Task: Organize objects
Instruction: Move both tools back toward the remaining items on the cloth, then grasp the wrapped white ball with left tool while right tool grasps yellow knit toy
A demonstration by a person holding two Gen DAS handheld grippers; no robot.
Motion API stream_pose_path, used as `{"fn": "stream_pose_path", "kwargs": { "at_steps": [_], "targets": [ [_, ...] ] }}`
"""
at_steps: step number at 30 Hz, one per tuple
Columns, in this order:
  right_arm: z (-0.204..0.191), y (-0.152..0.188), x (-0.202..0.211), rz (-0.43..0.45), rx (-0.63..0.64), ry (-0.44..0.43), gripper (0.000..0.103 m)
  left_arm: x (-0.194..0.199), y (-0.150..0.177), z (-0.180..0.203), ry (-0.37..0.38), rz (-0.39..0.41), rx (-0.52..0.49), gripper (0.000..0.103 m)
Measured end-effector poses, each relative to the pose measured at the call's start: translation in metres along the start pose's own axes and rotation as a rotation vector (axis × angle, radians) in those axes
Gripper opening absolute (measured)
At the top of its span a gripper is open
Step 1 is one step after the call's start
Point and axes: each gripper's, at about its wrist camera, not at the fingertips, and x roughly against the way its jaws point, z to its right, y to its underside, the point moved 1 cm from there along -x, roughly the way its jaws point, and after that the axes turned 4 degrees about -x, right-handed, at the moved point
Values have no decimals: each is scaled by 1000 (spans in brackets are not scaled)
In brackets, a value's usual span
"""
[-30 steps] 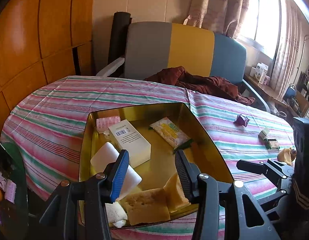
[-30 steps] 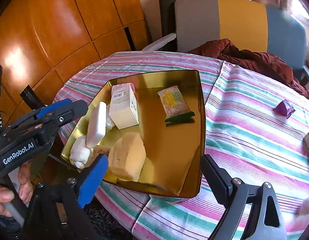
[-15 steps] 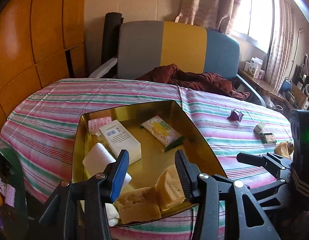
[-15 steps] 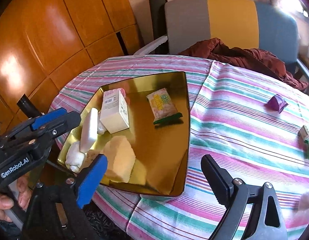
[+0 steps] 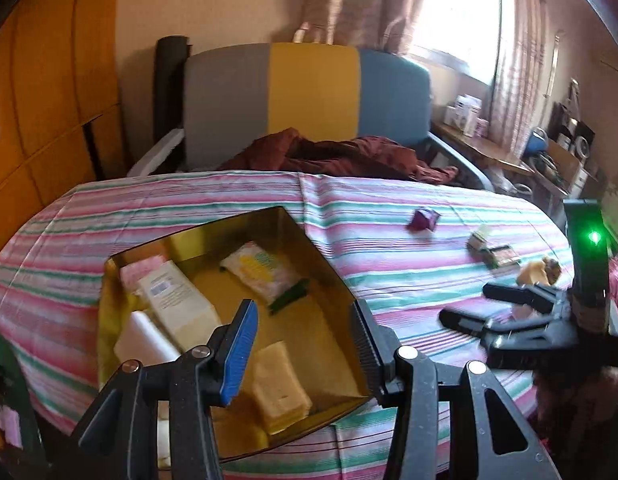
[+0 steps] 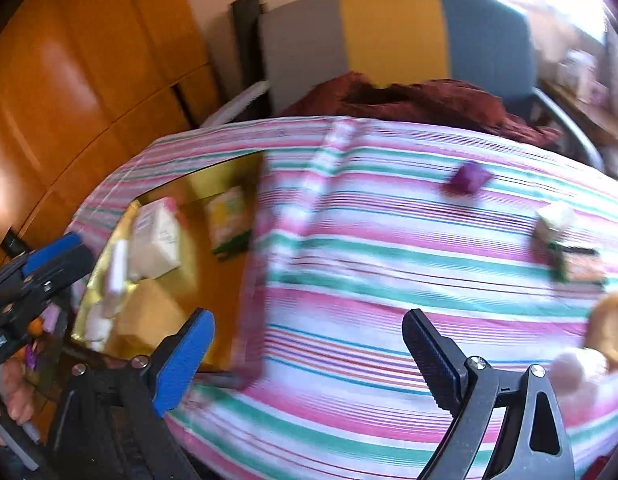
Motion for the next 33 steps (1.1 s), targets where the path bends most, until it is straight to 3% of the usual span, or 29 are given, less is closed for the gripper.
{"fn": "stream_pose_path", "kwargs": {
  "at_steps": [18, 27, 33],
  "targets": [
    [245, 5, 95, 53, -429, 393, 96, -50, -19, 126, 235, -94, -259, 48],
    [324, 27, 108, 114, -634, 480, 96, -91, -10, 194, 374, -194, -361, 48],
    [337, 36, 110, 119, -704, 465, 95, -110, -19, 243, 490, -210, -397, 48]
  ]
}}
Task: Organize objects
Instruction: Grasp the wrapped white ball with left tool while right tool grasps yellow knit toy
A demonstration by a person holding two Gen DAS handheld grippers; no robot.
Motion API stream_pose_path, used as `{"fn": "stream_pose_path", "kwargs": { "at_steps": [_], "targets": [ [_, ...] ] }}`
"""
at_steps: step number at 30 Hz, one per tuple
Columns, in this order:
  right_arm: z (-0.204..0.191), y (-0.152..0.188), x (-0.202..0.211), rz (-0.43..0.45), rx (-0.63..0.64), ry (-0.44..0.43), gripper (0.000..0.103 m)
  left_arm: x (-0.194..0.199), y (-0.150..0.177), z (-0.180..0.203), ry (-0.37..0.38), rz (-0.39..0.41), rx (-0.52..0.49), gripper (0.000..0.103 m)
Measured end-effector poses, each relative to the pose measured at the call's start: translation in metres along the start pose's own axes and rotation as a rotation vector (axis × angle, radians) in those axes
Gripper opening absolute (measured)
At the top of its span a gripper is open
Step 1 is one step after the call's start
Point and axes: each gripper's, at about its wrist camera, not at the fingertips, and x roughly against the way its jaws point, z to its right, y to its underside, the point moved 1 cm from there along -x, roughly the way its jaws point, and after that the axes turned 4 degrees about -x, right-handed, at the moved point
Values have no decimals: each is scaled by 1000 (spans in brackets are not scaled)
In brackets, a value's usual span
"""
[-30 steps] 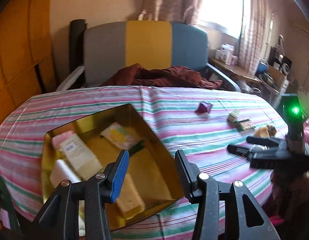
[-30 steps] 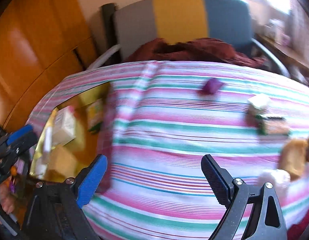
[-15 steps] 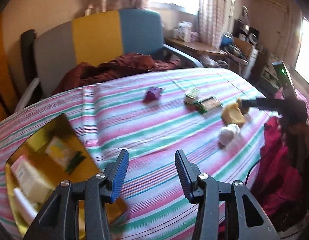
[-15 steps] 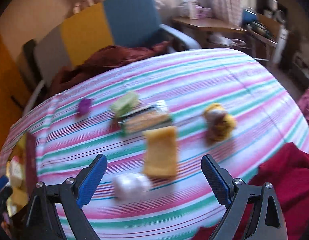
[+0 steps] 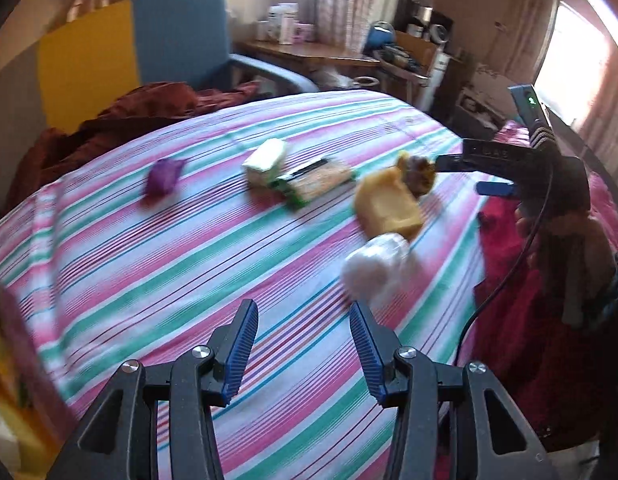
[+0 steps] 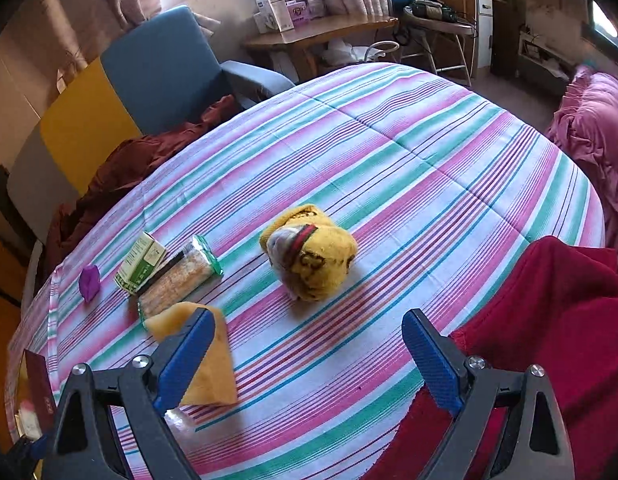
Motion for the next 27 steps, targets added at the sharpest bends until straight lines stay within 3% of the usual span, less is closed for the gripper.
{"fn": "stream_pose_path", "kwargs": {
  "at_steps": [6, 16, 27],
  "targets": [
    [0, 0, 0, -15, -3, -33, 95, -29, -21, 30, 72, -3, -64, 50],
    [-2, -1, -7, -34, -2, -43, 95, -88, -32, 52, 82, -79, -128, 50],
    [-8, -3, -14, -45, 38, 24, 91, -71, -14, 35, 92, -10, -131, 38]
  ]
}}
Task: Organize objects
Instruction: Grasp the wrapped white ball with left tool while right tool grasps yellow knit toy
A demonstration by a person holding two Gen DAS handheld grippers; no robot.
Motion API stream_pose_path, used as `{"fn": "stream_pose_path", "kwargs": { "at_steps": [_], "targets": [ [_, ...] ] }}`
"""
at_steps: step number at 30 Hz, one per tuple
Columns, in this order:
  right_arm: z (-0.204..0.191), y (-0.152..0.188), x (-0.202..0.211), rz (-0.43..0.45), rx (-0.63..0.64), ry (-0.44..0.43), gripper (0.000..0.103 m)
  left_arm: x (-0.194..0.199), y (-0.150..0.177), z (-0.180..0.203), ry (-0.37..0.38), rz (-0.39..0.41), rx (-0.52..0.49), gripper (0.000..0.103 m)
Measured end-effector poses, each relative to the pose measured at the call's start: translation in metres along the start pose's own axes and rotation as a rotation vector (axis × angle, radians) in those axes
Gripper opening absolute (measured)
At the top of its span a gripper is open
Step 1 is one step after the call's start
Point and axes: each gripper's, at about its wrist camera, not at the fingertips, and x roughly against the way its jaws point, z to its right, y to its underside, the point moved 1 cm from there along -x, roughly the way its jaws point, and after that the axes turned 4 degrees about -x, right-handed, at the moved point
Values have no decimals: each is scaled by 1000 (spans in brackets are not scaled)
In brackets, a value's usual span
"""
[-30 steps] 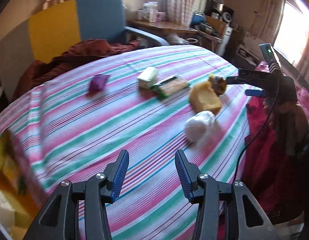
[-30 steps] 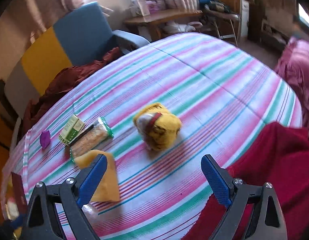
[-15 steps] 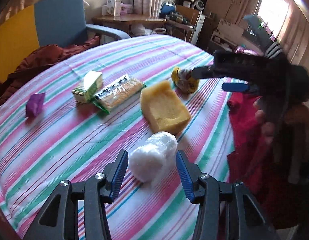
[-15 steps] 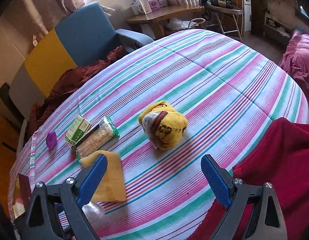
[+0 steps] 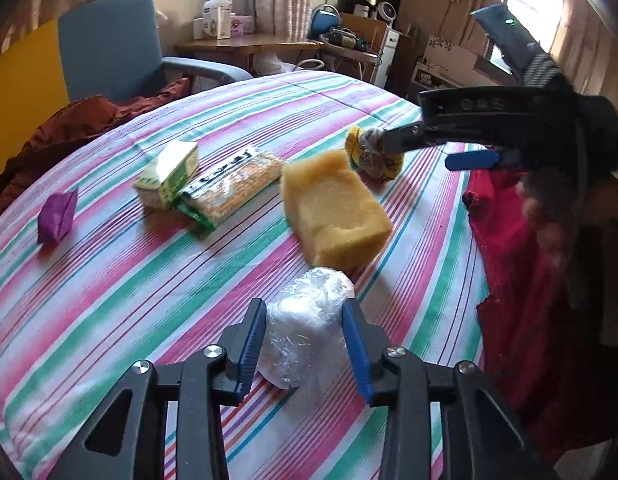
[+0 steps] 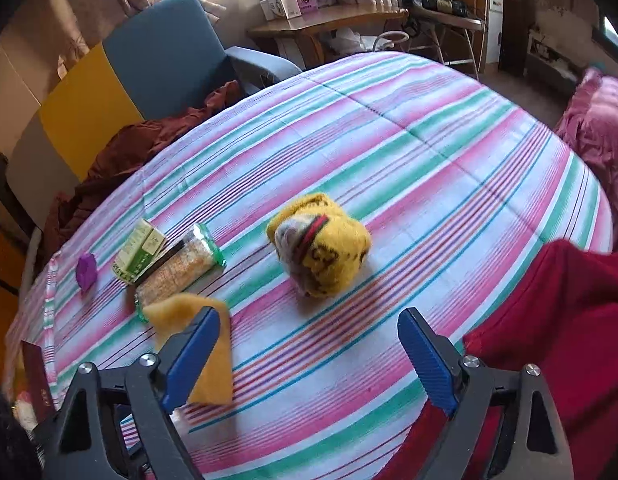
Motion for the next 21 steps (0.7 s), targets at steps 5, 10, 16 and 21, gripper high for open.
{"fn": "stream_pose_path", "kwargs": {
  "at_steps": [5, 10, 16, 21],
  "targets": [
    [-15, -21, -22, -5, 82, 76, 83, 12, 13, -16, -23, 9, 50, 38],
    [-19, -36, -61, -70, 146, 158, 52, 23, 23, -30, -44, 12, 100, 38],
    [-14, -34, -50, -42, 145, 155, 38, 32, 32, -40, -68, 18, 141, 37],
    [-28, -25, -9, 34, 173, 100, 38, 51, 42, -45, -89, 26, 183, 36]
  ]
}}
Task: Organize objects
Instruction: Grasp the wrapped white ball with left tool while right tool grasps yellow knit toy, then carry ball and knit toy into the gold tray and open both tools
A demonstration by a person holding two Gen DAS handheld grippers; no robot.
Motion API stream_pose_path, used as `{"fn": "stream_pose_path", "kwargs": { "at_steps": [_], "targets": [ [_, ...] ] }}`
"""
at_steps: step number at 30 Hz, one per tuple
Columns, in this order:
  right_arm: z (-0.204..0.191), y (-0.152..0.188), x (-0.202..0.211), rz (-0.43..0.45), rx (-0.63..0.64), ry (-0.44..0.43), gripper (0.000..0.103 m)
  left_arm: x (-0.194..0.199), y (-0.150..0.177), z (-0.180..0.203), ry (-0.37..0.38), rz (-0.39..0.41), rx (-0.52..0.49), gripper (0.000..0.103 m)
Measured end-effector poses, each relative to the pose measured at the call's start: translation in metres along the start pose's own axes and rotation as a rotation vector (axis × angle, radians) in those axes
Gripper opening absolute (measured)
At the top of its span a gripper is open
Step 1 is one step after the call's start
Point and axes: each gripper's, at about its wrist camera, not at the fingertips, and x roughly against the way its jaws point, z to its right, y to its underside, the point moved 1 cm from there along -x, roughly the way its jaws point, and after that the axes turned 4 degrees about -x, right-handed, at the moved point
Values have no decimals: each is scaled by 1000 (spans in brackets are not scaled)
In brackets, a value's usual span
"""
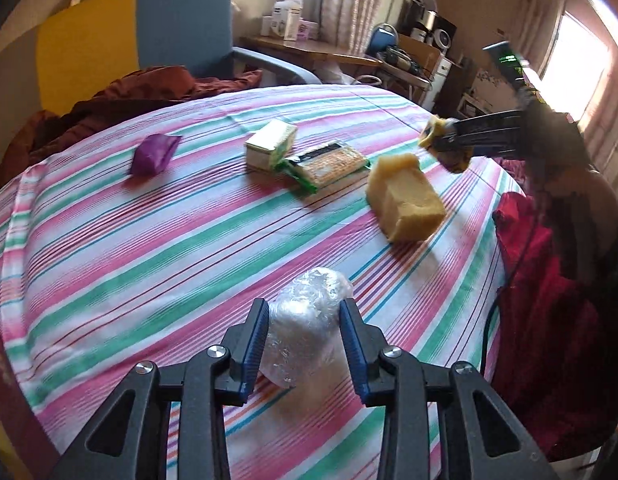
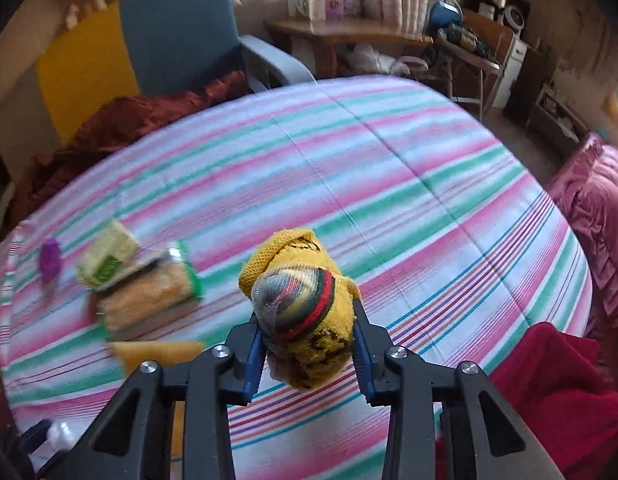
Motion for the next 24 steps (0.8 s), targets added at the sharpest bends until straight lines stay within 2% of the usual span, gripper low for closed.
{"fn": "stream_pose_path", "kwargs": {
  "at_steps": [5, 12, 17, 24],
  "targets": [
    [-31, 1, 43, 85, 58, -96, 38, 35, 7, -12, -38, 55, 40, 36],
    [-109, 22, 90, 146, 206, -267, 38, 96, 22, -45, -114, 152, 136, 36],
    [-170, 53, 111, 121, 308, -398, 38, 148, 47, -83, -187, 225, 254, 36],
    [-276, 122, 130, 33, 500, -596, 38, 210, 91, -143, -293, 307, 437, 36]
  ]
}}
